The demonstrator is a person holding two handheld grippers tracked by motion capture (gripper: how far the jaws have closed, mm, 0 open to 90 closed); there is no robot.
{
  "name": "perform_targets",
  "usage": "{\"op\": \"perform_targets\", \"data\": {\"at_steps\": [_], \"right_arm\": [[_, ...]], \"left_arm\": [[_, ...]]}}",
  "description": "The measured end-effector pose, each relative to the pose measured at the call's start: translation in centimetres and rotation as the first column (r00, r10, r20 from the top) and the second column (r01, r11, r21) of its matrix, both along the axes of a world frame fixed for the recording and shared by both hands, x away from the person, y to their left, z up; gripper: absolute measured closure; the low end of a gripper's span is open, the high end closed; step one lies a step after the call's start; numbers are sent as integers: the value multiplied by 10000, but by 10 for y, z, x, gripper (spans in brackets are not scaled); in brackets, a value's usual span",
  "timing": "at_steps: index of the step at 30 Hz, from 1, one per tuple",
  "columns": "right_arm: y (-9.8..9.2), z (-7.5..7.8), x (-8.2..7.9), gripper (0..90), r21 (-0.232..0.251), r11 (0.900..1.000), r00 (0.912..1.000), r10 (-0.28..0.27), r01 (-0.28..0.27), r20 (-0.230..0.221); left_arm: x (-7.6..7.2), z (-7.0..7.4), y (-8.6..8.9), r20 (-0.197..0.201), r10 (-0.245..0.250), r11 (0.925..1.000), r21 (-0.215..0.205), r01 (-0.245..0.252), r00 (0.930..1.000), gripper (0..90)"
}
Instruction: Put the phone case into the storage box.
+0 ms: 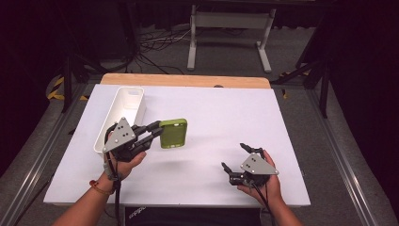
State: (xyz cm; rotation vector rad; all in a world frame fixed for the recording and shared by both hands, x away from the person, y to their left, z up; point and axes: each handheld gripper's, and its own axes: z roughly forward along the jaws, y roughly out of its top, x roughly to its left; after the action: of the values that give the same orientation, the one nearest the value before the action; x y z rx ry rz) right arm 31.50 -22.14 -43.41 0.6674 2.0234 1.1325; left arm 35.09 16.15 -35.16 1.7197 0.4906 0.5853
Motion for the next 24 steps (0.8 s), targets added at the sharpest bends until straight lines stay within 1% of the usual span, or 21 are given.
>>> {"op": "perform_targets", "data": {"at_steps": [1, 2, 3, 4, 7, 9, 11, 13, 14, 16, 18, 19, 24], "right_arm": [[0, -1, 1, 133, -37, 10000, 10000, -3, 3, 33], [-1, -2, 1, 136, -17, 10000, 10000, -3, 3, 36], [-2, -3, 1, 136, 45, 10000, 10000, 36, -36, -9], [-2, -3, 2, 136, 68, 10000, 10000, 48, -48, -50], [-2, -4, 1, 136, 22, 10000, 10000, 74, -74, -14], [-1, -3, 1, 136, 150, 9998, 9998, 166, -165, -79], [0, -3, 1, 136, 156, 9998, 9998, 161, -160, -96], [1, -4, 1, 136, 36, 9999, 9999, 148, -148, -67], [2, -4, 1, 136, 28, 9999, 9999, 141, -140, -85], [2, -3, 1, 136, 11, 9999, 9999, 106, -106, -85], [2, -3, 1, 136, 25, 10000, 9999, 72, -71, -74], [1, -3, 1, 137, 30, 10000, 9999, 72, -72, -75], [2, -3, 1, 137, -30, 10000, 9999, 3, -3, -115]], "left_arm": [[0, 1, 1, -3, 2, 10000, 24, -2, 10000, 786], [0, 2, 2, 17, 22, 10000, -54, -22, 10000, 786], [0, 3, 3, 62, 47, 10000, 10, -47, 10000, 786], [0, 2, 3, 111, 84, 9999, -137, -82, 9999, 786], [-1, 3, 5, 69, 57, 9999, -96, -56, 10000, 787], [-1, 4, 5, 117, 45, 10000, -12, -45, 9999, 787], [-1, 4, 5, 141, 33, 10000, -86, -31, 9999, 787], [-2, 5, 6, 116, -1, 10000, -17, 1, 9999, 788], [-2, 6, 7, 183, 32, 10000, -23, -31, 9998, 788], [-3, 7, 7, 137, 47, 9999, -91, -46, 9999, 788], [-2, 8, 9, 217, 92, 10000, -25, -91, 9997, 789], [-2, 7, 10, 230, 108, 9999, -71, -106, 9997, 789], [0, 8, 14, 191, 179, 9998, -49, -178, 9997, 790]]}}
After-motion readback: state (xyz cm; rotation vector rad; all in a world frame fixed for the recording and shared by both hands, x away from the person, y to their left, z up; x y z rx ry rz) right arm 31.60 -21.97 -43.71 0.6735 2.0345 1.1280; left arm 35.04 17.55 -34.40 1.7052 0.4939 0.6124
